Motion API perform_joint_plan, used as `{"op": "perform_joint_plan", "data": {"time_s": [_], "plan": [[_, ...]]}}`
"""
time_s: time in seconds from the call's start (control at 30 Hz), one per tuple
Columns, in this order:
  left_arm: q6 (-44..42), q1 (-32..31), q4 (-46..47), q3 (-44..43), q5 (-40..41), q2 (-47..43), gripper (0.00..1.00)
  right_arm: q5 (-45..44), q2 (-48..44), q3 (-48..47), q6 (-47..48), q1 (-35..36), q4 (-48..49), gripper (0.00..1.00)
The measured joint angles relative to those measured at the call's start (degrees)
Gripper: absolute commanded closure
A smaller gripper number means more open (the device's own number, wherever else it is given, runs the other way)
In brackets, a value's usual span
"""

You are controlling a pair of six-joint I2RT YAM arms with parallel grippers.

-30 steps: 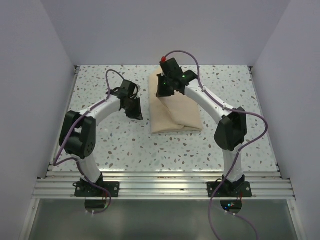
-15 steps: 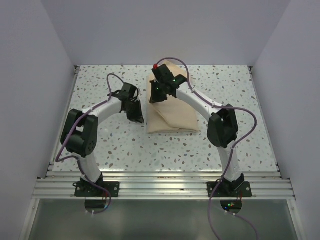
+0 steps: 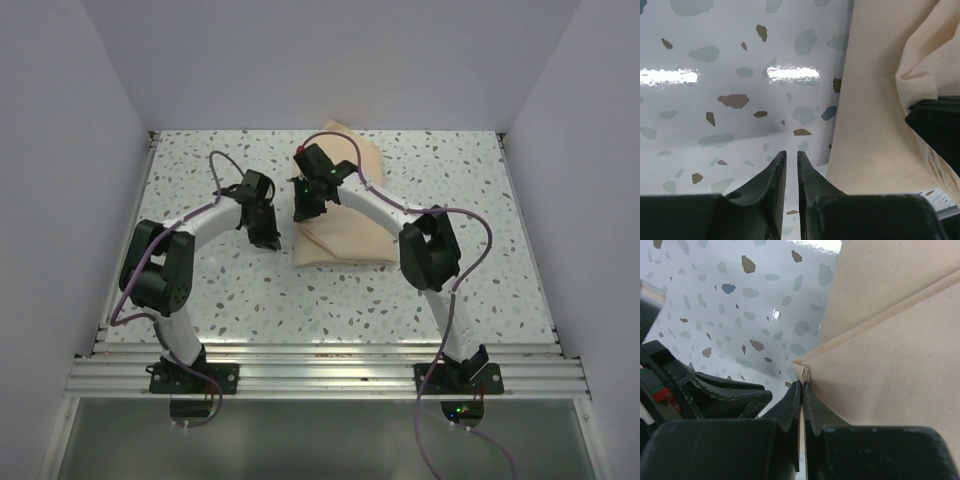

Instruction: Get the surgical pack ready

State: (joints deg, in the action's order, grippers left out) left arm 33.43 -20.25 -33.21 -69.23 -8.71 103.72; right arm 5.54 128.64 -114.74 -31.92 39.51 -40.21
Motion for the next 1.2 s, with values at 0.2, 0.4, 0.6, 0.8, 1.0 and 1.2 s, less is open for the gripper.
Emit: {"op": "perform_joint_plan", "data": {"time_s": [0.2,0.4,0.6,0.8,1.0,1.2], "plan": [[0.00,1.16,-1.25,0.57,0.17,-2.16,0.81,-0.02,3.13,-0.70,0.00,0.39,0.46,1.00],[-0.04,1.86,-2.16,-0.37,-1.90,-3.76,0.79,0.68,6.88,-3.82,-0.15,0.28,-1.38,0.72],[-0.24,1.99,-2.05,-4.02,-7.04,-3.72,0.73,6.91,4.74,-6.43,0.83,-3.28,-3.54,0.49],[0.48,2.03,3.45,-6.62,-14.84,-2.78,0.83,18.38,-9.92,8.35,2.29,-15.37,0.04,0.74],[4.57,2.01,12.39,-6.62,-22.71,2.62,0.88,34.71,-24.22,32.83,-0.94,-20.13,12.87,1.00],[7.98,1.86,17.07,-6.73,-26.53,9.73,0.89,46.53,-23.34,45.13,-5.25,-16.72,25.03,1.00]]}}
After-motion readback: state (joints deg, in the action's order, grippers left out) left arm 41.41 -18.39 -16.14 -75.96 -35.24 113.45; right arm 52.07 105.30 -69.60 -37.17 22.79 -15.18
